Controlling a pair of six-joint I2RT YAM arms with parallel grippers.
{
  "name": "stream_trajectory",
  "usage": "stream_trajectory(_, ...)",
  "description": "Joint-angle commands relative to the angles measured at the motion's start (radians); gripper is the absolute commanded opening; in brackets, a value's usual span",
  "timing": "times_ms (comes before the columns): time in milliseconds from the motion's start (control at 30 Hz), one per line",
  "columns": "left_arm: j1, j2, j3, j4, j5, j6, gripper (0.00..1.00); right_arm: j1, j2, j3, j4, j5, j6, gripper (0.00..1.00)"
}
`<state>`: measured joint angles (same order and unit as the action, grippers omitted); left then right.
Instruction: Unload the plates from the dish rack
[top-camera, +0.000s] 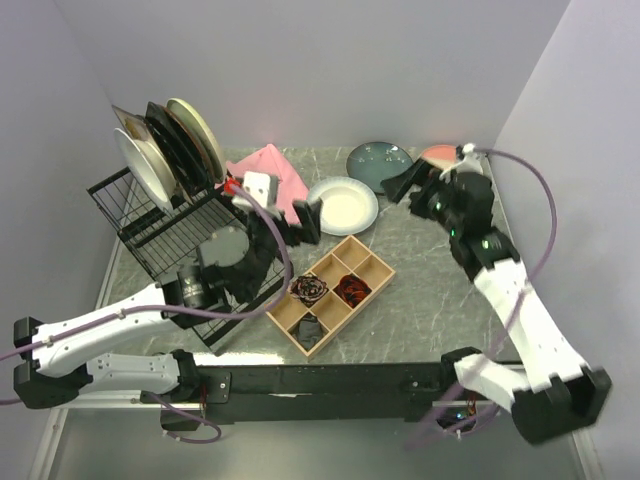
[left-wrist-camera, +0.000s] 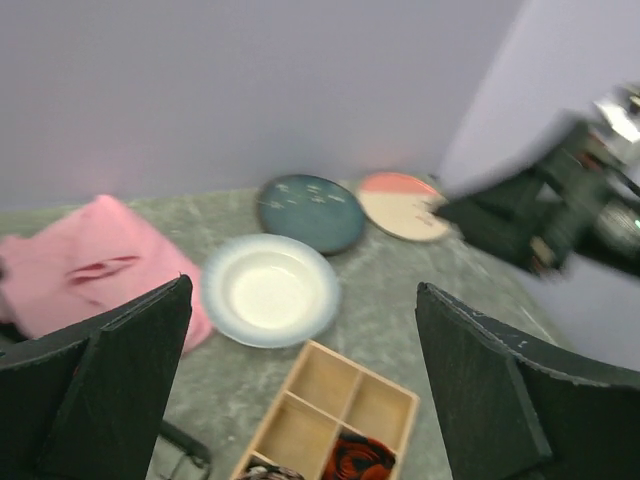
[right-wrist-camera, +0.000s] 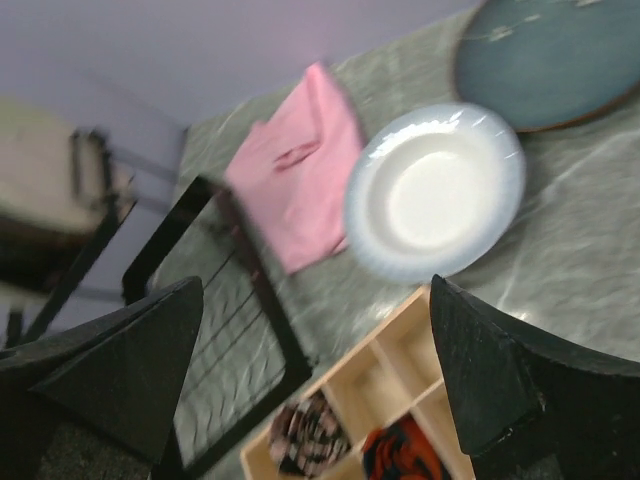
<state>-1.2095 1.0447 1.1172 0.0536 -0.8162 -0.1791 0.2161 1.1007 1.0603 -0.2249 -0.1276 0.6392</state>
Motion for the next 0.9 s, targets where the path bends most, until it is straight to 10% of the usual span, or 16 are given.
stream_trajectory(0, 0.079, 0.038, 0.203, -0.176, -0.193, 0.035, 0.87, 0.112, -0.166, -0.106, -0.030, 0.056, -0.064, 1.00)
stream_trajectory(267, 0.356, -0.090, 0.329, -0.409, -0.075, -0.150, 0.54, 0.129, -0.375, -0.293, 0.061, -0.006, -0.030, 1.00)
stream_trajectory(867, 1.146, -0.034, 0.375, -0.621, 0.587, -0.315, 0.38, 0.135, -0.441, -0.338, 0.096, -0.038, -0.010, 1.00)
